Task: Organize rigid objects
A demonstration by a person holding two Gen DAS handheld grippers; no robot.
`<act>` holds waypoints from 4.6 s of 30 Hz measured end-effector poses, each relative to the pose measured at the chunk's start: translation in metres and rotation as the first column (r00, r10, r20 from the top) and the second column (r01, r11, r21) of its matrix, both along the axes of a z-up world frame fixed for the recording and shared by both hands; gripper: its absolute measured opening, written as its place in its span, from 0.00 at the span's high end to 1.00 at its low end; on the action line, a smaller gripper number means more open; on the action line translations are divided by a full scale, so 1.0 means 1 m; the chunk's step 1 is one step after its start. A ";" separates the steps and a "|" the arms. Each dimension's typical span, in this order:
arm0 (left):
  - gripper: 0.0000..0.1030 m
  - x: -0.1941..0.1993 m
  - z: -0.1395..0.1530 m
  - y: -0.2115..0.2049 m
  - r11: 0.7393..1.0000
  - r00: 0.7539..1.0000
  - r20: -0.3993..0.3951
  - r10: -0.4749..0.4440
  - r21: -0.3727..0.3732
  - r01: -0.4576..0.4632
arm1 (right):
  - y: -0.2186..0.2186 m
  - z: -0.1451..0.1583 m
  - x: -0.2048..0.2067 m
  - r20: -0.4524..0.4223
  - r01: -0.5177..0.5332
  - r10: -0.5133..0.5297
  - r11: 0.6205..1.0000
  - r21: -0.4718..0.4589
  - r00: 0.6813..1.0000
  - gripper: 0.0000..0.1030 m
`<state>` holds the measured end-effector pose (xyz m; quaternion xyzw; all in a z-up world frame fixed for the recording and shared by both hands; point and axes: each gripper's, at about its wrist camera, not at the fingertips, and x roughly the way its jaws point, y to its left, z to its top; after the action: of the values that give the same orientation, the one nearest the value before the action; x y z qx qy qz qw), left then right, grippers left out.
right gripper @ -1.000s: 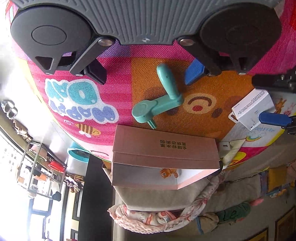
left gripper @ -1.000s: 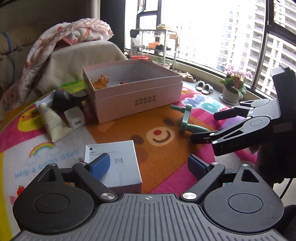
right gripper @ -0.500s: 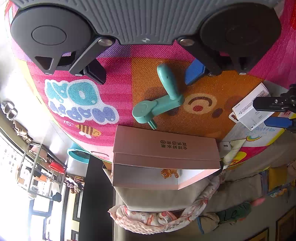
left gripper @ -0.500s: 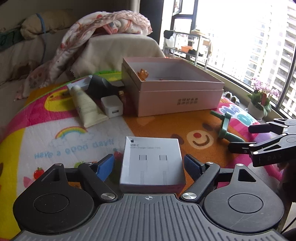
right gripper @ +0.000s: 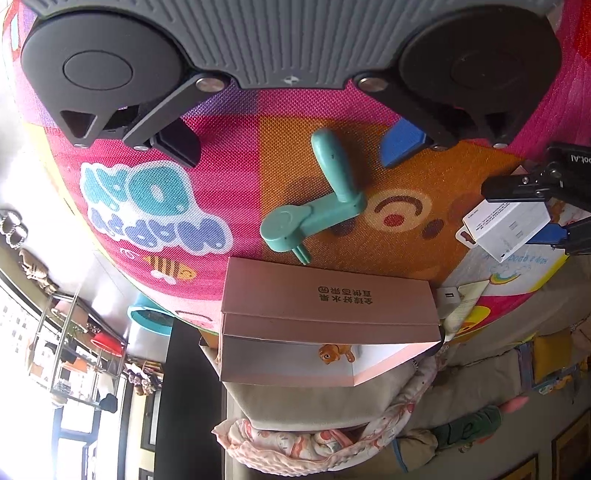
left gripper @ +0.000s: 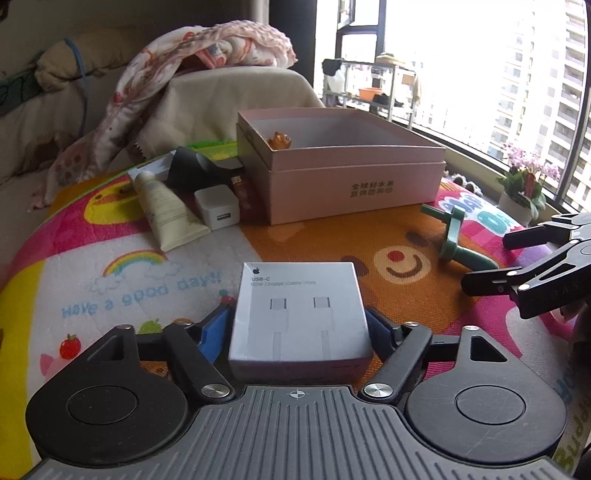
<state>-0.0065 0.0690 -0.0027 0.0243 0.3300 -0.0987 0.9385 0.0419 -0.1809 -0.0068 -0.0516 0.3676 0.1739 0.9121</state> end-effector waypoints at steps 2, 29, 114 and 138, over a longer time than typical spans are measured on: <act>0.27 -0.002 0.000 0.003 1.000 1.000 0.009 0.008 -0.017 -0.008 | 0.000 0.000 0.001 -0.009 -0.007 0.007 1.000 0.000 1.000 0.00; 0.27 -0.003 -0.001 0.007 0.999 1.000 0.018 0.019 -0.039 -0.019 | 0.056 0.012 -0.003 0.080 -0.202 0.210 0.974 -0.099 0.974 0.65; 0.30 0.151 0.071 -0.009 0.960 0.985 0.168 -0.040 -0.268 0.085 | 0.026 0.092 0.063 0.354 -0.007 0.003 1.000 0.008 0.935 0.13; 0.30 0.095 0.022 0.111 0.875 0.935 0.023 0.353 -0.360 -0.322 | 0.068 0.013 -0.014 0.160 -0.082 0.076 0.996 0.031 0.984 0.13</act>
<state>0.0888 0.1800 0.0193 -0.1971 0.2646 0.0106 0.9439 0.0274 -0.1132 0.0062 -0.0627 0.2882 0.2123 0.9316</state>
